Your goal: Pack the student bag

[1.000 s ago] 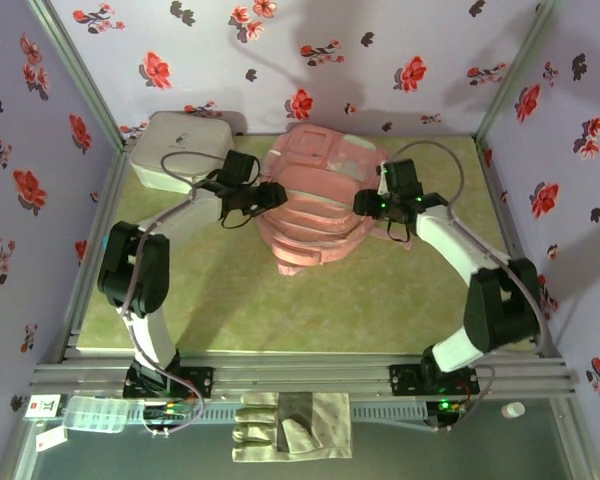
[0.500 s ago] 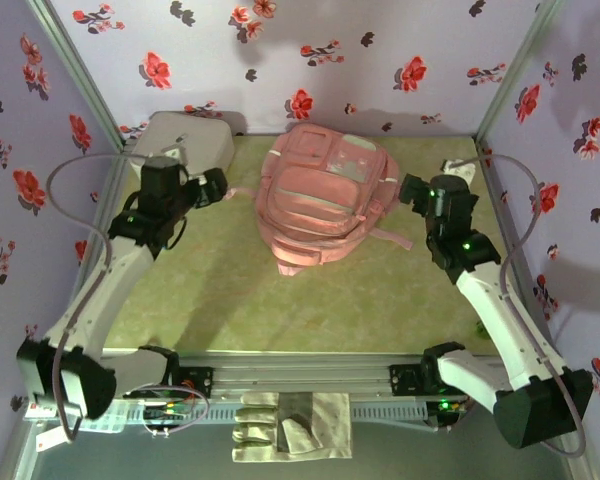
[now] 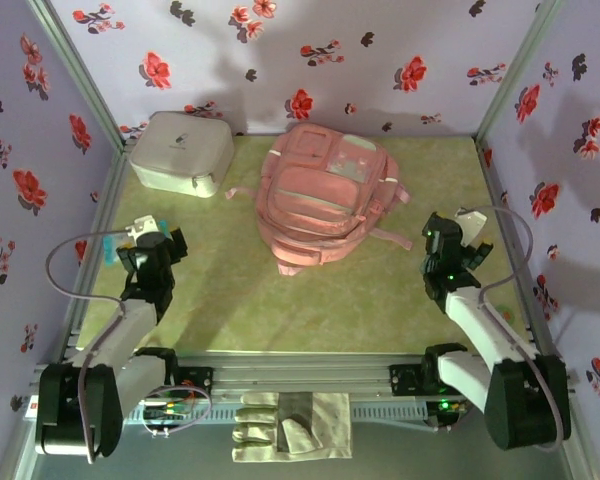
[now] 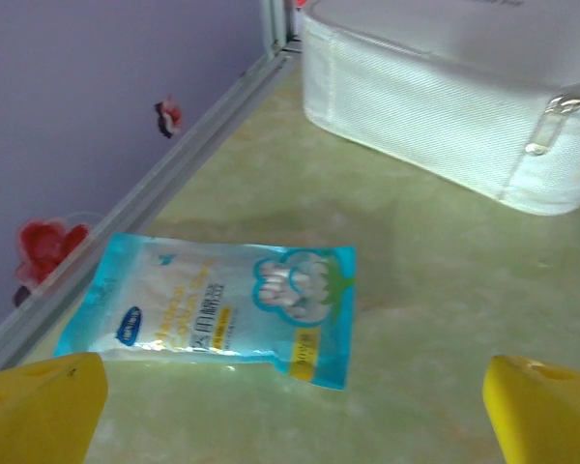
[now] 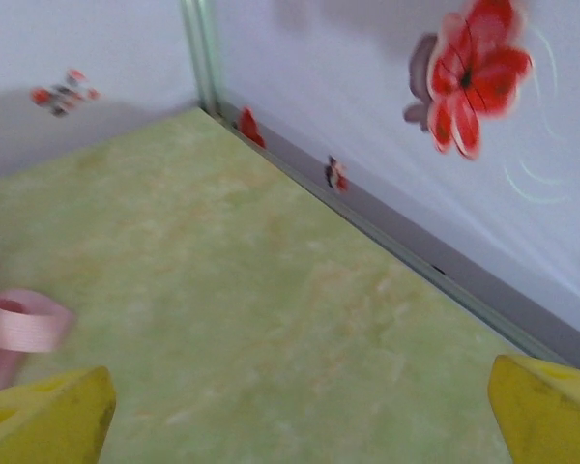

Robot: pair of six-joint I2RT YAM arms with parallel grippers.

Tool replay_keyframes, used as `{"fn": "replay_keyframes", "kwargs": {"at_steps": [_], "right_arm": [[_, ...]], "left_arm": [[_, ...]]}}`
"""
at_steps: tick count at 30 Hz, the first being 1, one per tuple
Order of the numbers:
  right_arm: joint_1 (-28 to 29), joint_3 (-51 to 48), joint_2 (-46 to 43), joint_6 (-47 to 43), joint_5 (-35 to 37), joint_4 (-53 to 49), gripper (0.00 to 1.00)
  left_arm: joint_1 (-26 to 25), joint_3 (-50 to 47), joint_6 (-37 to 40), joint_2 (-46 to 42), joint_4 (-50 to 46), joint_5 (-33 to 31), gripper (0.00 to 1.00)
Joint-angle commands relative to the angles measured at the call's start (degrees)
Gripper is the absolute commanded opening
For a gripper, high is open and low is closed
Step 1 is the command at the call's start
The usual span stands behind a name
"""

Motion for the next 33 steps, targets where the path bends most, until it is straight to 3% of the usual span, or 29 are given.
{"fn": "replay_keyframes", "kwargs": {"at_steps": [1,5,9,15,19,22,29,33], "right_arm": [[-0.5,-2.5,6.1,-3.2,3.7,11.5,0.99],[-0.5,-3.5,15.3,-7.8,1.2,20.5,0.99],[-0.9,-3.6,18.0,-12.8,-5.7,28.4,0.99],[-1.6,-1.8,20.7,-14.7,-11.0,27.7,0.99],[-2.9,-2.3,21.6,-13.9,-17.9,30.2,0.99],[-3.1,-6.2,26.0,-15.5,-21.9,42.5,0.99],[-3.2,-6.5,30.5,-15.7,-23.6,47.1,0.99],[-3.7,-4.8,30.3,-13.9,-20.4,43.3,0.99]], "left_arm": [[0.7,-2.1,6.4,4.8,17.0,-2.0,1.0],[0.8,-4.7,11.8,12.4,27.7,4.0,1.0],[1.5,-4.3,13.3,17.2,32.6,12.1,1.0],[3.6,-4.1,12.2,24.0,39.4,19.7,1.0],[3.7,-3.8,12.4,28.4,43.3,20.6,1.0],[3.8,-2.9,12.4,31.1,44.0,20.6,1.0],[3.8,2.3,11.9,31.1,35.4,19.3,1.0],[4.8,2.5,10.4,31.1,34.7,18.5,1.0]]}}
